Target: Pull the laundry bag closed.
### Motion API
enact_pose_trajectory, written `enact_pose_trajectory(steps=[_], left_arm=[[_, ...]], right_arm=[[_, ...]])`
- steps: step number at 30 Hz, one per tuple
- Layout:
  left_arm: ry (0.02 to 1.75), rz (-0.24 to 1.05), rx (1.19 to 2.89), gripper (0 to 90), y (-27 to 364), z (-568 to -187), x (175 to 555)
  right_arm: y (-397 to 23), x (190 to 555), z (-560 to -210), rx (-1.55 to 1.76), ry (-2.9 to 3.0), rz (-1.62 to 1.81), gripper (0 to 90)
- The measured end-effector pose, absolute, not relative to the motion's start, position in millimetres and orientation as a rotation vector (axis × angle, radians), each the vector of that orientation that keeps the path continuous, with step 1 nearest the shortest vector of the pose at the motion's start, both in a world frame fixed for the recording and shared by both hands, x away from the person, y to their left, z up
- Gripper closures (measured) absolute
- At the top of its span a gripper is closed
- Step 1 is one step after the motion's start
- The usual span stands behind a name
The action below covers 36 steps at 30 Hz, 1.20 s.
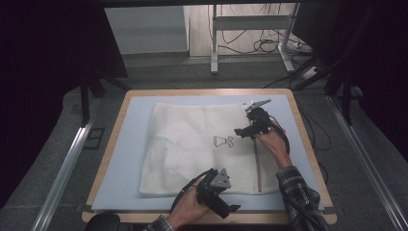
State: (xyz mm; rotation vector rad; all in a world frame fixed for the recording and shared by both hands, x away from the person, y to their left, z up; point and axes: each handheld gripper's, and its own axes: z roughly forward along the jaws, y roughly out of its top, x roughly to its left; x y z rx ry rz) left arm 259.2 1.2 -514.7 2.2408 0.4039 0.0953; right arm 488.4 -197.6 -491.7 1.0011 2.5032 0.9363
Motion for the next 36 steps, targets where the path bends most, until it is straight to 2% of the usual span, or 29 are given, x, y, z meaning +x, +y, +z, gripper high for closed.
enact_pose_trajectory(steps=[9,19,36], left_arm=[[0.413,0.158,2.246,3.0,15,-510,252],[0.451,0.158,2.237,3.0,28,-515,248],[0.488,0.153,2.215,3.2,49,-512,246]], right_arm=[[-197,473,-493,0.961,2.479,0.953,0.0],[-183,455,-489,0.871,2.495,0.923,0.0],[-183,423,-485,0.793,2.486,0.951,0.0]])
